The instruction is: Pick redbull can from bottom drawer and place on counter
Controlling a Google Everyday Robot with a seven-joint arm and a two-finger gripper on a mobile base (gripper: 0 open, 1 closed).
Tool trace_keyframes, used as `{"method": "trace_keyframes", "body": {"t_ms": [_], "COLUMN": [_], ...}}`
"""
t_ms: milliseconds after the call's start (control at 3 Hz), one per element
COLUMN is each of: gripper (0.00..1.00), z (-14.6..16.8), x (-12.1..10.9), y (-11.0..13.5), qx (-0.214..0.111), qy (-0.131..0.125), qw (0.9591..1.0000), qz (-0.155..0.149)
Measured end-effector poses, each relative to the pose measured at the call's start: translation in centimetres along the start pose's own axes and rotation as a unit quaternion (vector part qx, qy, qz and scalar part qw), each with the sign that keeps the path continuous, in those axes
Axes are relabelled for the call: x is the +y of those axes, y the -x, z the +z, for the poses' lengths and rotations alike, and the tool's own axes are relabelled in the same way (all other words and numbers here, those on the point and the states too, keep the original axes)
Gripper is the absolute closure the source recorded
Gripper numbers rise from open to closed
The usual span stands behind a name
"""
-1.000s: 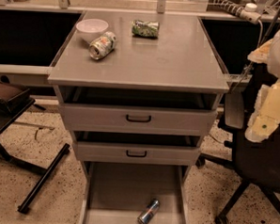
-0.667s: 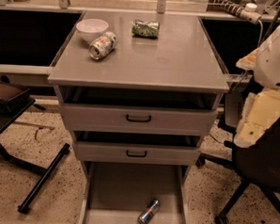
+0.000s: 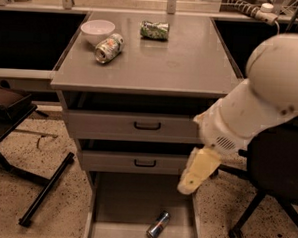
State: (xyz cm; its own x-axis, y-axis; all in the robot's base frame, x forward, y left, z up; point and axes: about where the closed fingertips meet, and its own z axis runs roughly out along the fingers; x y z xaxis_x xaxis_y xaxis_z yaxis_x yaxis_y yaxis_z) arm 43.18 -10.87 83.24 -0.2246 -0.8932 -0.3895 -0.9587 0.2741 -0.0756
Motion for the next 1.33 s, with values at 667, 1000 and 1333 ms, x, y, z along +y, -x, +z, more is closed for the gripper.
{"method": "trace_keyframes", "body": {"t_ms": [667, 1000, 1333], "gripper": [0.00, 0.00, 0.00], "z": [10.5, 10.5, 14.4], "x": [1.3, 1.3, 1.2], "y": [0.2, 0.2, -0.5], "qx": [-0.035, -0.035, -0.042], "qy": [0.021, 0.021, 0.038], "qw": [0.9973, 0.9973, 0.9971], "qz": [0.061, 0.061, 0.051]}}
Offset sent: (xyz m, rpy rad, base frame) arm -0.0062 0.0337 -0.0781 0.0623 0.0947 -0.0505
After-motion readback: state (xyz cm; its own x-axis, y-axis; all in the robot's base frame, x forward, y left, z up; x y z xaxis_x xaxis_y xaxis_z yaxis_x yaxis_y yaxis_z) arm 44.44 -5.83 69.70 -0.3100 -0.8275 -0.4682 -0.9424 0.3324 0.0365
